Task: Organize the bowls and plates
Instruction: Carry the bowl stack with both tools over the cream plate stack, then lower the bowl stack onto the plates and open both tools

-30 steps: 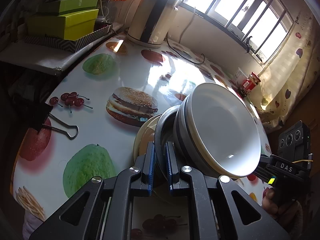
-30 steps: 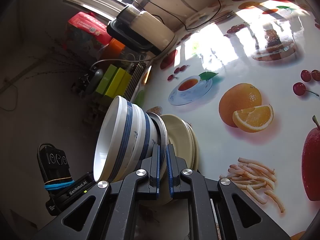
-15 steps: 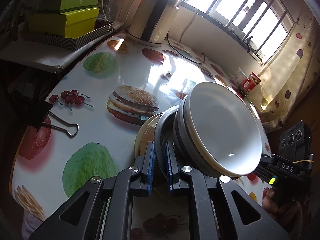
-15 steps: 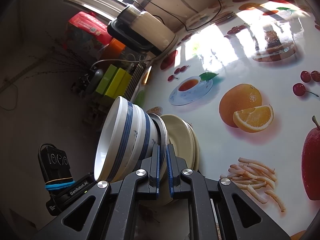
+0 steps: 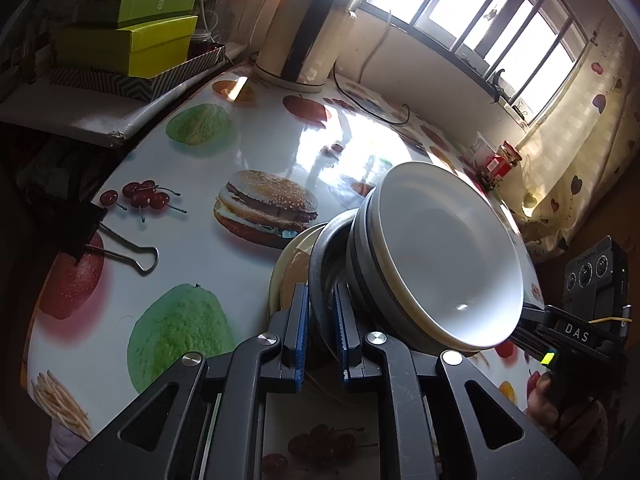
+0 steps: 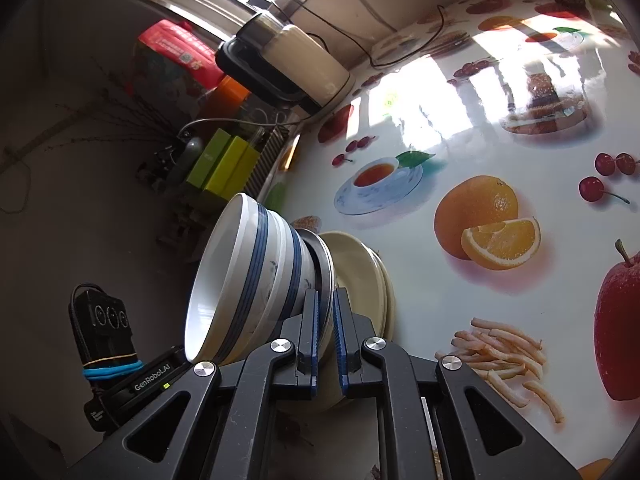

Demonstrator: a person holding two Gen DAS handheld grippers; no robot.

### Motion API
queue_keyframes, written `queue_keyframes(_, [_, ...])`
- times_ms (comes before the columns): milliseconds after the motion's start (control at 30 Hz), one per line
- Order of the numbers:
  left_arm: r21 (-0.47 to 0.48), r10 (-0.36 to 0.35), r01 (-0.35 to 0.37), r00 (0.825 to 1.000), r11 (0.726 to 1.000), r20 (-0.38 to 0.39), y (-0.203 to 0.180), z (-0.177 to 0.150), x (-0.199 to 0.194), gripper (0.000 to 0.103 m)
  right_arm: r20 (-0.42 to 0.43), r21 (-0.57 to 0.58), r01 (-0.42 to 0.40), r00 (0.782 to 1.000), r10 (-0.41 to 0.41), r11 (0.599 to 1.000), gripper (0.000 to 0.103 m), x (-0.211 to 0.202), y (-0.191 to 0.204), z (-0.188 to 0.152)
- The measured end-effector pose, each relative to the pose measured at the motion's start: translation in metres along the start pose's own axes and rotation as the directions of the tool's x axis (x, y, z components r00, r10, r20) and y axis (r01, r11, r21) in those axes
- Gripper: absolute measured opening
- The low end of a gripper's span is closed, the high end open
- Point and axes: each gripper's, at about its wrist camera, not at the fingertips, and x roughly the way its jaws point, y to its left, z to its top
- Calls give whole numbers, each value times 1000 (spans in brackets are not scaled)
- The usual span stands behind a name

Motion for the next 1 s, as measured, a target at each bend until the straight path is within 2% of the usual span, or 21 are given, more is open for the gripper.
queue_keyframes(233, [16, 20, -20, 1000, 1000, -3, -3, -2, -4, 15, 11, -15, 28, 1000, -28, 999, 15, -4, 2, -1])
queue_keyframes(433, [34, 44, -44, 999, 998, 7, -5, -5, -12, 21, 29, -60, 68, 997, -66, 996, 24, -11, 8, -4])
queue_keyframes(567, [76, 84, -86, 996, 993, 34, -11, -7, -20, 30, 44, -94, 92, 995, -89, 991, 30, -17, 13, -8])
queue_keyframes(767, [97, 90, -95, 995, 991, 49, -17, -12, -28, 30, 50, -140, 118, 992, -112, 983, 36, -23, 21, -17])
queue_keyframes(833, [114, 99, -105, 993, 988, 60, -20, -15, -32, 32, 54, -166, 128, 991, -121, 978, 39, -25, 25, -21])
queue_keyframes(900, [126, 104, -112, 992, 986, 73, -24, -19, -36, 39, 64, -185, 142, 989, -132, 972, 41, -29, 29, -24])
queue_keyframes(1000, [130, 92, -101, 993, 986, 78, -27, -23, -40, 39, 80, -203, 152, 987, -138, 967, 42, -34, 32, -28])
